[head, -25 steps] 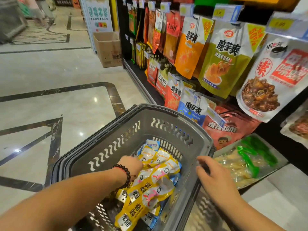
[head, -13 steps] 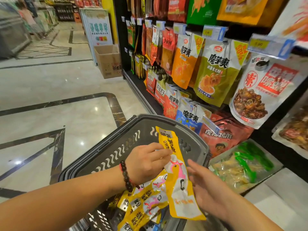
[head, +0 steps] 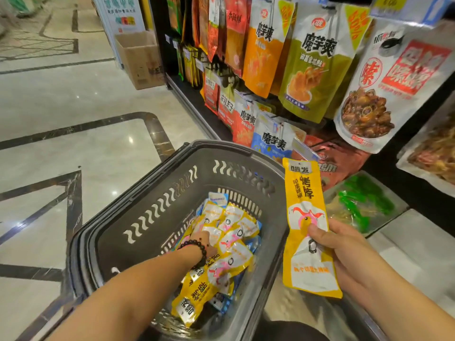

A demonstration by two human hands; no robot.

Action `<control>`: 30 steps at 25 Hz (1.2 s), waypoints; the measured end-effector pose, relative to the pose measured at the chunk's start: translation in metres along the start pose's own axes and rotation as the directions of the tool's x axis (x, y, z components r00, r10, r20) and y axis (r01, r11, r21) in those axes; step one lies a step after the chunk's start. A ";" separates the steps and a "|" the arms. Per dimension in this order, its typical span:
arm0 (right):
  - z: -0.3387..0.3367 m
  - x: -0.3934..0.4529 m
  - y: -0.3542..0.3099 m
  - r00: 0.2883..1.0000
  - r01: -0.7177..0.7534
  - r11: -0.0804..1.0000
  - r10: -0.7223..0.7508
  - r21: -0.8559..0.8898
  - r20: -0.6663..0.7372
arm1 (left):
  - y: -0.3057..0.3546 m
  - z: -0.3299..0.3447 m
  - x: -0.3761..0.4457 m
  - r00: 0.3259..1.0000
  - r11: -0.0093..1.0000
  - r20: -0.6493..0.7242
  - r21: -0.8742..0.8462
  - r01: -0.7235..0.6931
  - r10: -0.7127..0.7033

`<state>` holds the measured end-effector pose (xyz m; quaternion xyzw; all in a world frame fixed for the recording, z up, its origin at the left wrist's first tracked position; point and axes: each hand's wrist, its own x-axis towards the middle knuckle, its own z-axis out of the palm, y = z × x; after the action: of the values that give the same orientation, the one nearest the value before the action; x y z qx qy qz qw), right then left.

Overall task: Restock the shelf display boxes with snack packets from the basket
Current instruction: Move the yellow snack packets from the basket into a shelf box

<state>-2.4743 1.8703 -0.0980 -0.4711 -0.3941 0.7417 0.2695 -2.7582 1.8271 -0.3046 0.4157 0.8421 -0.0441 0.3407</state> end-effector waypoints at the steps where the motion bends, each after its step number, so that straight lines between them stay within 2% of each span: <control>1: -0.004 -0.002 0.002 1.000 0.003 1.000 -0.003 -0.005 -0.007 | -0.002 0.017 0.008 1.000 0.999 0.020 0.036 0.002 -0.003; 6: -0.019 -0.003 0.012 0.998 -0.002 1.000 0.001 -0.011 -0.063 | 0.002 0.046 0.025 0.993 0.975 -0.098 0.220 -0.036 0.059; 9: -0.021 -0.005 0.019 0.997 -0.023 1.000 0.022 -0.012 -0.068 | 0.009 0.043 0.026 0.994 0.970 -0.094 0.243 -0.026 0.050; 10: -0.022 -0.006 0.021 0.997 -0.029 0.999 0.028 -0.016 -0.065 | 0.011 0.041 0.025 0.997 0.980 -0.064 0.193 -0.037 0.050; 13: -0.023 -0.004 0.021 0.998 -0.027 0.999 0.026 -0.020 -0.055 | 0.013 0.026 0.014 0.999 0.991 -0.007 -0.125 -0.045 0.045; 16: -0.023 -0.002 0.020 0.998 -0.006 1.000 0.005 -0.015 -0.061 | 0.014 -0.007 -0.006 0.995 0.926 -0.099 -0.375 -0.054 0.018; 19: -0.024 0.000 0.016 0.999 -0.002 1.000 0.000 -0.023 -0.046 | 0.016 -0.041 -0.027 0.975 0.778 -0.221 -0.614 -0.133 -0.008; 22: -0.039 -0.002 0.000 0.999 0.003 1.000 -0.004 -0.025 -0.042 | 0.039 -0.069 -0.065 0.976 0.557 -0.213 -0.806 -0.202 0.046; 24: -0.061 -0.006 -0.013 0.998 0.022 1.000 -0.023 -0.017 -0.055 | 0.066 -0.080 -0.092 0.969 0.403 -0.221 -0.881 -0.248 0.111; 26: -0.091 -0.013 -0.022 0.995 0.058 0.998 -0.060 -0.018 -0.085 | 0.102 -0.083 -0.115 0.962 0.335 -0.205 -0.907 -0.256 0.180; 28: -0.122 -0.021 -0.024 0.987 0.061 0.997 -0.066 -0.038 -0.147 | 0.136 -0.075 -0.131 0.958 0.311 -0.136 -0.926 -0.214 0.254; 30: -0.161 -0.033 -0.018 0.972 0.038 0.999 -0.046 -0.039 -0.230 | 0.179 -0.057 -0.146 0.944 0.348 -0.045 -0.923 -0.164 0.327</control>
<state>-2.3139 1.9080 -0.1060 -0.5504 -0.3825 0.6692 0.3209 -2.5966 1.8659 -0.1350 0.2753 0.6254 0.4482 0.5764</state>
